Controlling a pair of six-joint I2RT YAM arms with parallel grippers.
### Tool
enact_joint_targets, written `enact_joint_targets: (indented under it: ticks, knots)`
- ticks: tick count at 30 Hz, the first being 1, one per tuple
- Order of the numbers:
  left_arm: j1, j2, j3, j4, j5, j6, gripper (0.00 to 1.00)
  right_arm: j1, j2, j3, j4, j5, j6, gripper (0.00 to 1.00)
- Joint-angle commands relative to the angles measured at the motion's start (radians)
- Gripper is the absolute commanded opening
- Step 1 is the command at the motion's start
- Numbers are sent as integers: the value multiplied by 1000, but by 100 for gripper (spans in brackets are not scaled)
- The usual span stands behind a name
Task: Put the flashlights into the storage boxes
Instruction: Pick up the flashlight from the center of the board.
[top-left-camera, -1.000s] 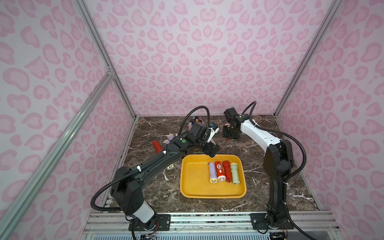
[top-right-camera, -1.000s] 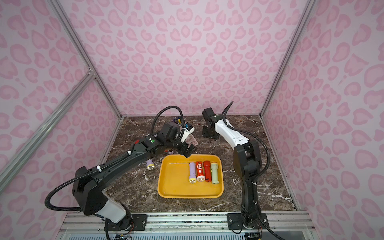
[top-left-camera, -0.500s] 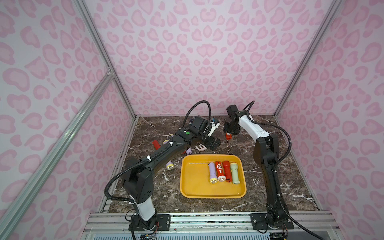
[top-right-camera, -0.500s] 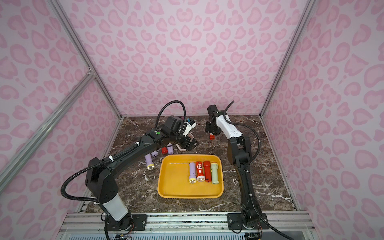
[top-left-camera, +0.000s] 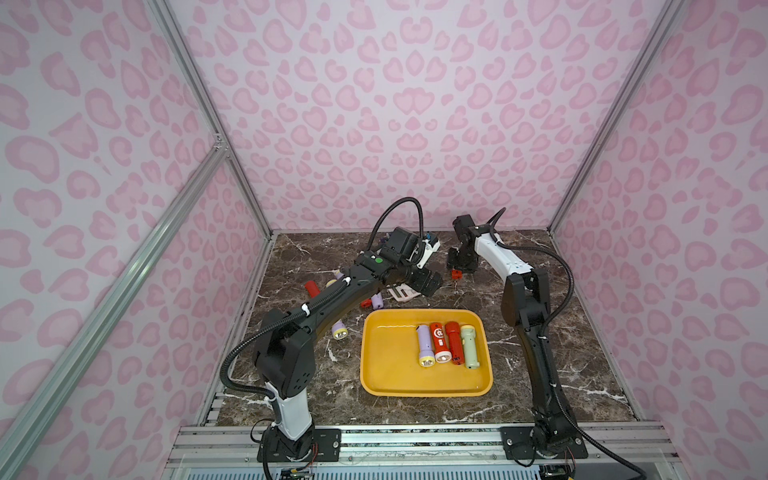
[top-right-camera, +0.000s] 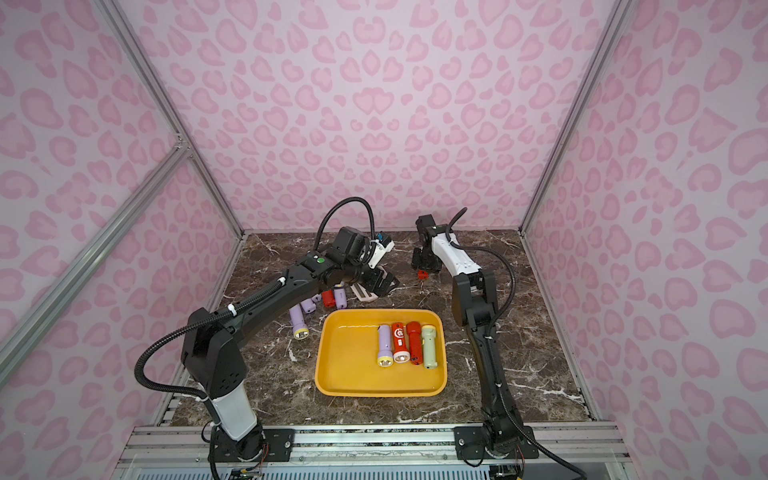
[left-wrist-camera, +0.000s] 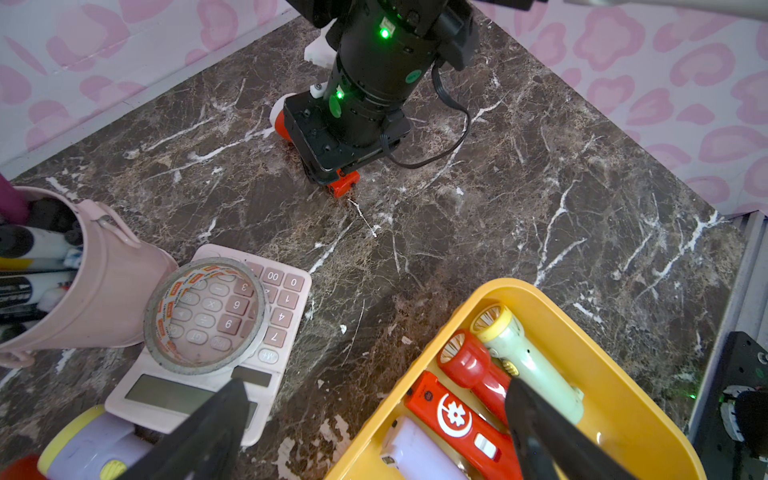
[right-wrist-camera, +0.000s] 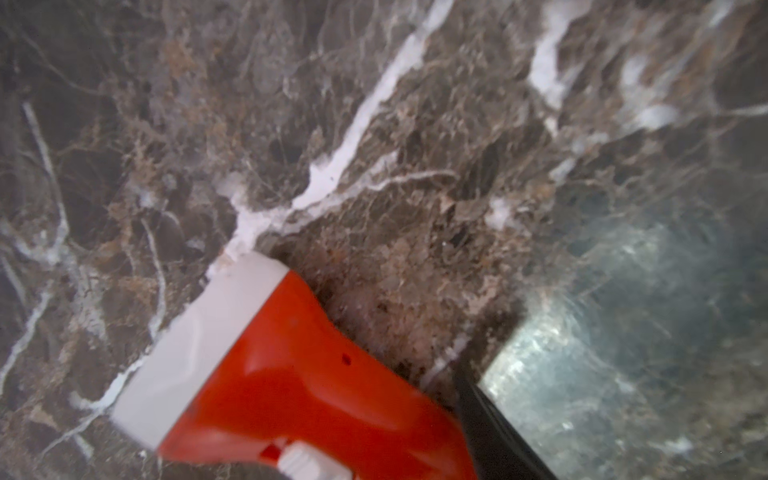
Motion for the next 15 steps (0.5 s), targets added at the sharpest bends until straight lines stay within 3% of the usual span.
enact_joint_targets:
  ticks: [1,5,9,15]
  knots:
    - [1,-13,-9,14,7,2,97,-1,29,19,-23,17,-4,53]
    - [2,-31,-30,17,1,-3,98,-4,58,54,-36,19,-6,49]
    - [2,-58,-57,20,-11,-8,98,-7,79,83,-60,32,-4,36]
    - [1,-109,-115,27,-24,-23,98,-5,54,82,-90,46,-1,29]
